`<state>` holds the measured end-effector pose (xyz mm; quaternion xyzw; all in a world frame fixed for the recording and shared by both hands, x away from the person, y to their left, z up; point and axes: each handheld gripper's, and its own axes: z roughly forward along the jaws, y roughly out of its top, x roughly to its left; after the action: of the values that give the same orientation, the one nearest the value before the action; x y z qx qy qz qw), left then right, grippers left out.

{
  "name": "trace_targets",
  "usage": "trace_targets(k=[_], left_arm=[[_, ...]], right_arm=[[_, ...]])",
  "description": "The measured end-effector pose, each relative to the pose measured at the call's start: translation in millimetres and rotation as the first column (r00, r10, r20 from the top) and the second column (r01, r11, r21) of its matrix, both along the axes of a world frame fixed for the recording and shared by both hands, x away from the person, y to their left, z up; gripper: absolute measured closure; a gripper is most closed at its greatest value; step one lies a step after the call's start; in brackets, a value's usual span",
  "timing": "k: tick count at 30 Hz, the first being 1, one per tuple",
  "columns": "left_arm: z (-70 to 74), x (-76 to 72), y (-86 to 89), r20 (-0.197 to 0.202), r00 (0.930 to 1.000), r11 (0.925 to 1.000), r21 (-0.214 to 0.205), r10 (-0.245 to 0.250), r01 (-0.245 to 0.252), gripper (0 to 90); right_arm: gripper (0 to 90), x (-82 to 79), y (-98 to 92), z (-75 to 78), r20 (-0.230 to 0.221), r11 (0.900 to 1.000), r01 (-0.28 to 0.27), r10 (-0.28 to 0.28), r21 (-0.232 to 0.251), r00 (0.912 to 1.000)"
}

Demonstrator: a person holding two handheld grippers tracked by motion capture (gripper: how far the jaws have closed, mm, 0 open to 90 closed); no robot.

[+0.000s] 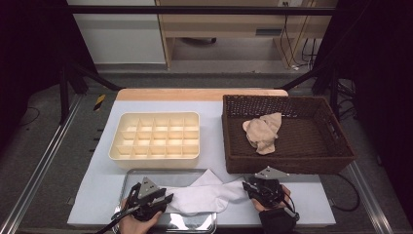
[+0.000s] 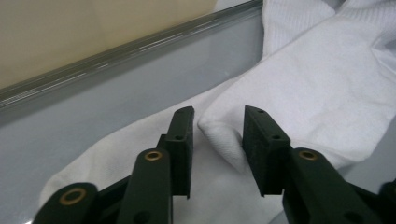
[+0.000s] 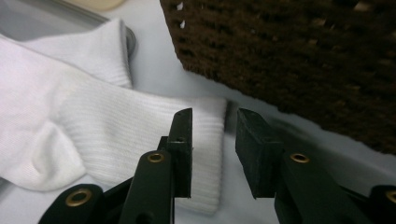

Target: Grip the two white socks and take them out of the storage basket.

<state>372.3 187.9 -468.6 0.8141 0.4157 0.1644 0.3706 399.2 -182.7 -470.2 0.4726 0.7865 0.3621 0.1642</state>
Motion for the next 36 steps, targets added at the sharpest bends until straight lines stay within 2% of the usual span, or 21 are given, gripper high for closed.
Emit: trace_targets(k=[4,9,13,16,19,23,28,33,36], left_arm=[[-1.2,-1.2,-1.2,-0.001,0.9999,0.9999,-0.003,-0.011,0.011,73.2],[-1.3,-2.2,-1.9,0.000,0.9996,0.9995,-0.012,-0.028,0.028,82.7],[3.3,-4.1,0.2,0.030,0.9987,0.9987,-0.028,-0.041,0.042,84.3],[13.7,-7.8,5.3,0.066,0.9961,0.9962,-0.060,-0.059,0.063,84.4],[24.4,-10.8,14.6,0.088,0.9943,0.9940,-0.085,-0.061,0.068,84.3],[31.9,-13.3,26.8,0.093,0.9938,0.9914,-0.111,-0.061,0.071,84.3],[35.3,-14.4,40.5,0.090,0.9948,0.9911,-0.120,-0.047,0.058,84.2],[31.6,-13.5,57.0,0.080,0.9967,0.9931,-0.115,-0.013,0.023,84.0],[32.5,-14.3,63.7,0.078,0.9969,0.9924,-0.123,0.004,0.006,84.1]], right_arm=[[68.0,1.2,3.3,-6.9,-0.028,0.9999,-0.008,0.007,-0.015,0.9996],[77.9,1.1,5.7,-7.0,-0.050,0.9999,-0.015,0.014,-0.003,0.9987],[84.6,0.9,4.1,-2.7,-0.055,0.9996,-0.025,0.025,0.010,0.9982],[85.0,-2.8,1.6,7.3,-0.025,0.9992,-0.030,0.030,0.028,0.9992],[84.9,-9.2,1.2,22.8,0.029,0.9971,-0.044,0.042,0.061,0.9987],[84.8,-15.5,4.4,40.8,0.078,0.9933,-0.078,0.071,0.085,0.9944],[84.6,-16.2,12.9,50.9,0.092,0.9868,-0.118,0.108,0.111,0.9899],[84.5,-12.1,23.7,49.0,0.086,0.9789,-0.147,0.135,0.143,0.9871],[84.5,-9.8,30.9,47.4,0.086,0.9769,-0.164,0.154,0.137,0.9844]])
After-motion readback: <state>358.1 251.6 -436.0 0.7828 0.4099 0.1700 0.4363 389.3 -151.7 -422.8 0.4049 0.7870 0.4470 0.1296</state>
